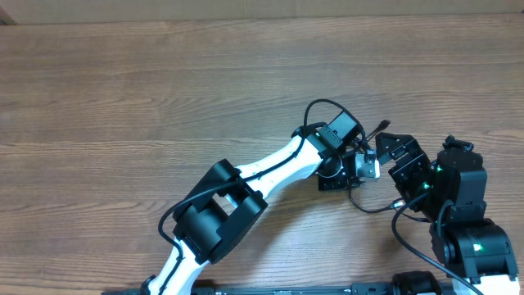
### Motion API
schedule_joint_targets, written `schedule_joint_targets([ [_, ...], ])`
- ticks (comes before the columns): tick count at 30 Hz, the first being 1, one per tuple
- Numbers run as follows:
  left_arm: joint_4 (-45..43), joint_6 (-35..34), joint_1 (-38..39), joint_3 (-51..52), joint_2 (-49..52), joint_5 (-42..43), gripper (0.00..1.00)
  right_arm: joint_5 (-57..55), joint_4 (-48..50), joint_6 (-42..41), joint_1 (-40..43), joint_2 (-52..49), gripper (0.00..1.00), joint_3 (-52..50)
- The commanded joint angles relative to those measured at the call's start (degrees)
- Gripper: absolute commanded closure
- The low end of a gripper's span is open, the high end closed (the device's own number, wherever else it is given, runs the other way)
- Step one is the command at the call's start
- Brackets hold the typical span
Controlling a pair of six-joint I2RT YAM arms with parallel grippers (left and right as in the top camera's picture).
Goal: Untangle cables
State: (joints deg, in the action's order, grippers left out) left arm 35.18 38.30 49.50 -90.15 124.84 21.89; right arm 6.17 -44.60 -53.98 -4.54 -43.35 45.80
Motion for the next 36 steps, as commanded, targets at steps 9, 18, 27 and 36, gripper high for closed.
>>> schedule_joint_targets([
  [9,0.98,-1.03,0.09,-0.22,1.16,2.62,0.80,0.13,0.33,0.22,0.15,0.48,0.00,1.97],
  [18,0.02,-1.03,0.09,0.81,1.18,2.84,0.61,0.13,0.33,0.22,0.15,0.48,0.00,1.97],
  [27,0.55,-1.05,0.09,1.01,2.29,1.70,0.78,0.15,-0.13,0.42,0.15,0.48,0.00,1.97],
  [36,1.75,-4.83,-0.17,0.50,1.40,-0.07,0.96,-0.11,-0.72,0.39,0.37,0.48,0.00,1.97],
])
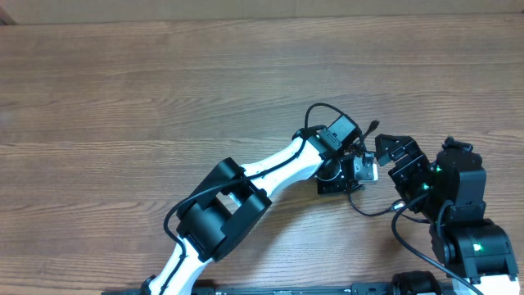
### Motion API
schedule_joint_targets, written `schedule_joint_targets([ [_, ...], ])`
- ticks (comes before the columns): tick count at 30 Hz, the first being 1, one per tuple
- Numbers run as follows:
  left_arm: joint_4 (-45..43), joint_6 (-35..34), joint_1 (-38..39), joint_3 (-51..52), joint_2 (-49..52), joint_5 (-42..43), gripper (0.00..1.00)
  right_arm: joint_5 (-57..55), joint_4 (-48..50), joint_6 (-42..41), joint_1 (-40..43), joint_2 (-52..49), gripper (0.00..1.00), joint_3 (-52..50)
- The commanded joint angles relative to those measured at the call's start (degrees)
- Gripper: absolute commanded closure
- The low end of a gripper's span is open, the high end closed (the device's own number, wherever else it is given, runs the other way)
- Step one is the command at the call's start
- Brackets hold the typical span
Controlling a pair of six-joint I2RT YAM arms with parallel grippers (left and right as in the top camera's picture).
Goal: Untangle cables
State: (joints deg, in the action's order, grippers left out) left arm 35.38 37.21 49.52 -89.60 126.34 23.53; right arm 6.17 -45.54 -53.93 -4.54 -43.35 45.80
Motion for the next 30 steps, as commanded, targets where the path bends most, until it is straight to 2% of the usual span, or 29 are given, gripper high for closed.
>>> schedule_joint_targets([
  [1,3.13,-5.03,-0.55,-0.63,-0.63,-1.57,0.96,-0.09,0.20,0.35,0.70,0.48,0.00,1.99],
  [5,12.74,-10.54,-4.28,-4.85,-5.60,2.56,0.96,1.46,-0.28,0.35,3.80,0.48,0.00,1.97],
  [7,16.70,-10.69,-6.73,-6.82,-8.50,8.15,0.96,4.13,-0.20,0.48,5.68,0.48,0.00,1.97],
  [9,19.45,-10.73,-9.73,-8.98,-11.67,17.49,0.96,7.56,0.42,3.30,7.41,0.48,0.00,1.97],
  [10,19.45,-11.47,-12.04,-9.97,-13.88,24.81,0.96,9.44,0.66,5.05,8.22,0.48,0.00,1.97],
  [12,17.40,-13.75,-14.69,-10.32,-16.04,32.33,0.96,11.23,1.33,7.43,8.63,0.48,0.00,1.97],
  [13,14.69,-15.76,-16.81,-10.32,-17.46,40.04,0.96,12.94,2.19,9.35,8.70,0.48,0.00,1.97],
  [18,4.92,-19.89,-21.94,-10.32,-18.36,64.41,0.96,19.06,6.14,13.64,8.70,0.48,0.00,1.97],
  [23,2.01,-27.26,-22.88,-10.34,-18.40,67.01,0.96,27.02,11.10,18.60,8.70,0.46,0.00,1.97],
  [26,-0.26,-31.50,-22.49,-10.36,-18.47,67.01,0.96,27.15,11.89,20.06,8.70,0.46,0.00,1.92],
  [30,-9.75,-43.25,-21.66,-10.38,-18.47,67.01,0.96,26.75,12.83,19.61,8.70,-1.73,0.00,1.84],
])
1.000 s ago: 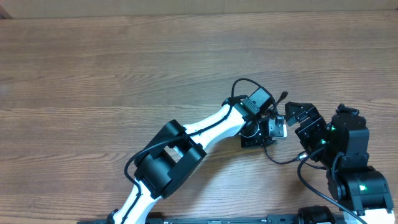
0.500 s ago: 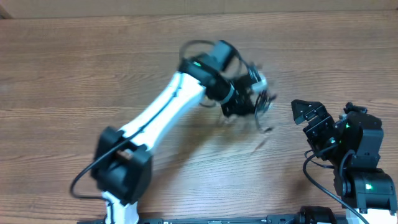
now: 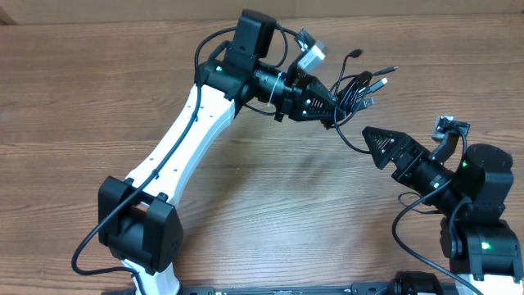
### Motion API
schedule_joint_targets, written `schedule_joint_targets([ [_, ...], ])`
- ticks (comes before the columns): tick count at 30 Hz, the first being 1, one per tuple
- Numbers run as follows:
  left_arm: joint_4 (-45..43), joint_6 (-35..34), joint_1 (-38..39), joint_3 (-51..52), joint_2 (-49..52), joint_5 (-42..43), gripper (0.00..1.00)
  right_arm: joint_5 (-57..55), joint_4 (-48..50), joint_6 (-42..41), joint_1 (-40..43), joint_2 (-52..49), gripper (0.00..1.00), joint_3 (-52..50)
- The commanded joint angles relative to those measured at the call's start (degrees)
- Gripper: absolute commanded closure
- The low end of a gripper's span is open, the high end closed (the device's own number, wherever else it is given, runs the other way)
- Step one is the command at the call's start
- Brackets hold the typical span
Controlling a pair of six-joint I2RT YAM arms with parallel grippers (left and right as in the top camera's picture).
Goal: Untangle cables
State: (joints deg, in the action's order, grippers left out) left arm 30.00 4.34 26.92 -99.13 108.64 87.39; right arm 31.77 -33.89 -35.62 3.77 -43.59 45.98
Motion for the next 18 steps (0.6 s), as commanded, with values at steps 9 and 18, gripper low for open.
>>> schedule_joint_targets([
  [9,-24.98,-31.47,3.17,-0.85,-0.76,3.15,0.96,10.75,14.93,0.96,0.39,-10.82,0.00,1.66],
  [18,-25.59,-32.50,5.27,-0.83,-0.76,3.15,0.96,11.65,21.20,0.98,0.39,-16.63,0.00,1.66],
])
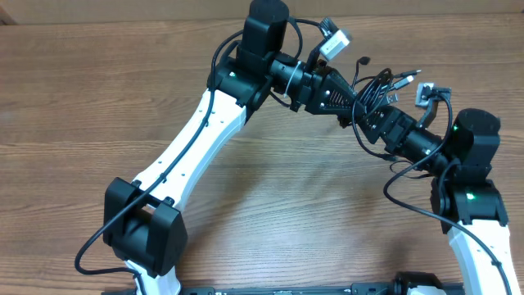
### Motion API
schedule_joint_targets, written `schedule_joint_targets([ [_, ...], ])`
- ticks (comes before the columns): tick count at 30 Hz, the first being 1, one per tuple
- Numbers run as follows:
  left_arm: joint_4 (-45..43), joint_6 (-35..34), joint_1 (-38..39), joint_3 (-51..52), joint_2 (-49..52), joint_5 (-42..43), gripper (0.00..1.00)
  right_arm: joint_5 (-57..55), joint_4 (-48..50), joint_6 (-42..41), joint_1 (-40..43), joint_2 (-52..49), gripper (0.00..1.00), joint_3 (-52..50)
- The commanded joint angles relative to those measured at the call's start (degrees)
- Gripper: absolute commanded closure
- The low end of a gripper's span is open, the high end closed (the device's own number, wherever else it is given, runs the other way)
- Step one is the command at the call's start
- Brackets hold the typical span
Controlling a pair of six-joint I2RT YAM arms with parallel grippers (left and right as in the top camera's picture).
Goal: Untangle cables
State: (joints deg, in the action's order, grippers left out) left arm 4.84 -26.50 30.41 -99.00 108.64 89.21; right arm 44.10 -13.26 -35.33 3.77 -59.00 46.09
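A bundle of black cables (375, 88) hangs in the air over the far right part of the table, with plug ends (407, 79) sticking out to the right. My left gripper (350, 105) reaches in from the left and is shut on the bundle. My right gripper (368, 129) points up and left, its tip against the lower side of the bundle. The tangle hides how its jaws stand.
The wooden table (98, 106) lies below. The left arm (196, 139) stretches diagonally from the front left to the back. The right arm's own wiring (409, 184) loops beside its base at the right.
The right gripper has moved up and left, from a spot apart below the bundle to touching its lower side. The left gripper and bundle have shifted a little to the right.
At first both grippers were low over the front right of the table, the left one at the cable tangle lying there. Then the left gripper held the bundle high at the back, the right gripper apart below. Now the right gripper meets the bundle.
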Motion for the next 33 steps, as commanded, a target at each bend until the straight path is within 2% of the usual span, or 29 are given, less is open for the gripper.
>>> schedule_joint_targets([
  [1,-0.42,-2.10,2.67,-0.96,-0.76,1.33,0.96,-3.50,0.07,0.68,0.39,-2.16,0.00,1.55],
  [4,-0.83,-4.81,5.66,-0.96,-0.76,1.33,0.96,-15.65,-5.11,-2.19,0.46,-4.90,0.04,1.55],
  [8,-0.85,-6.82,5.68,-0.96,-0.76,1.33,0.96,-27.65,-13.73,-3.87,0.50,-5.95,0.07,1.55],
  [13,-0.92,-7.41,3.19,-0.96,-0.76,1.33,0.96,-33.92,-20.72,-3.91,0.50,-5.95,0.10,1.55],
  [15,-0.94,-7.39,2.12,-0.96,-0.76,1.33,0.96,-35.04,-22.53,-3.96,0.50,-5.95,0.15,1.55],
  [16,-0.96,-7.39,1.27,-0.96,-0.76,1.33,0.96,-35.36,-23.50,-3.96,0.50,-5.95,0.32,1.57],
  [17,-1.07,-7.39,0.28,-0.96,-0.76,1.33,0.96,-35.52,-24.24,-3.96,0.50,-5.95,0.63,1.55],
  [18,-1.07,-7.39,-0.28,-0.96,-0.76,1.33,0.96,-35.52,-24.57,-4.09,0.50,-5.95,0.76,1.55],
  [19,-1.07,-7.41,-1.33,-0.96,-0.76,1.33,0.96,-35.50,-24.96,-4.09,0.50,-5.95,0.95,1.55],
  [29,-1.38,-7.34,-2.84,-0.96,-0.76,1.33,0.96,-34.71,-25.75,-4.07,0.50,-5.18,0.96,1.57],
  [30,-2.03,-7.34,-3.06,-0.96,-0.76,1.33,0.92,-33.46,-26.08,-4.04,0.50,-4.35,0.96,1.57],
  [32,-3.21,-7.37,-3.52,-0.96,-0.76,1.33,0.73,-32.39,-26.32,-4.09,0.50,-3.23,0.96,1.57],
  [33,-3.91,-7.34,-3.89,-0.96,-0.76,1.33,0.69,-31.78,-26.60,-4.11,0.50,-2.23,0.96,1.57],
])
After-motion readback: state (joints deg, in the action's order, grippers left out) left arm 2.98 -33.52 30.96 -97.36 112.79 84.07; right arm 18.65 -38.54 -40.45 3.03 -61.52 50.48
